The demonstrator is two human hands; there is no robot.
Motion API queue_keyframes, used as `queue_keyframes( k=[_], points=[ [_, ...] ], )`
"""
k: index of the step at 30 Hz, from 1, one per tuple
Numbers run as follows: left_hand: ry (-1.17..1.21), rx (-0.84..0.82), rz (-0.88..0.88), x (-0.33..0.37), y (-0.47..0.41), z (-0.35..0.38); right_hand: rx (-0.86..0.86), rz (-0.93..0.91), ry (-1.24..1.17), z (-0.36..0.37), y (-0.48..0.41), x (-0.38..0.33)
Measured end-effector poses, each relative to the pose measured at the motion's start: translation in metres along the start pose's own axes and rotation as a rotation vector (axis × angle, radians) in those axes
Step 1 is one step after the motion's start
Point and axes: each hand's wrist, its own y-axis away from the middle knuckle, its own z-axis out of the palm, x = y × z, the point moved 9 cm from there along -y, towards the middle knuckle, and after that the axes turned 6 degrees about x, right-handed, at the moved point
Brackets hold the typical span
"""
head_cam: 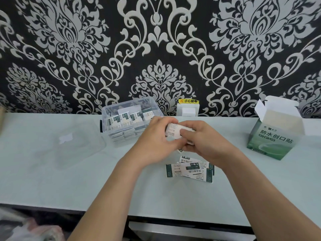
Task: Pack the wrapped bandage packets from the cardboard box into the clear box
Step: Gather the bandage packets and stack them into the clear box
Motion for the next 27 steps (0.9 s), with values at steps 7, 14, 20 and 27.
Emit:
queue_keyframes(
  k=[7,14,20,27],
  points=[
    [0.369,0.081,-0.182,-0.017,0.000,-0.016,0.072,-0.029,0.072,-0.001,-0.002,-0.003],
    [0.303,0.169,-0.202,-0.029,-0.005,-0.029,0.231,-0.556,0.938,0.014,0.016,-0.041],
    [0.401,0.219,-0.204,-0.028,-0.005,-0.041,0.227,-0.551,1.115,0.025,0.020,-0.056],
    [0.270,0.287,-0.126,-0.016,-0.035,-0.103,0.195,-0.385,0.580,0.033,-0.019,-0.089]
  ],
)
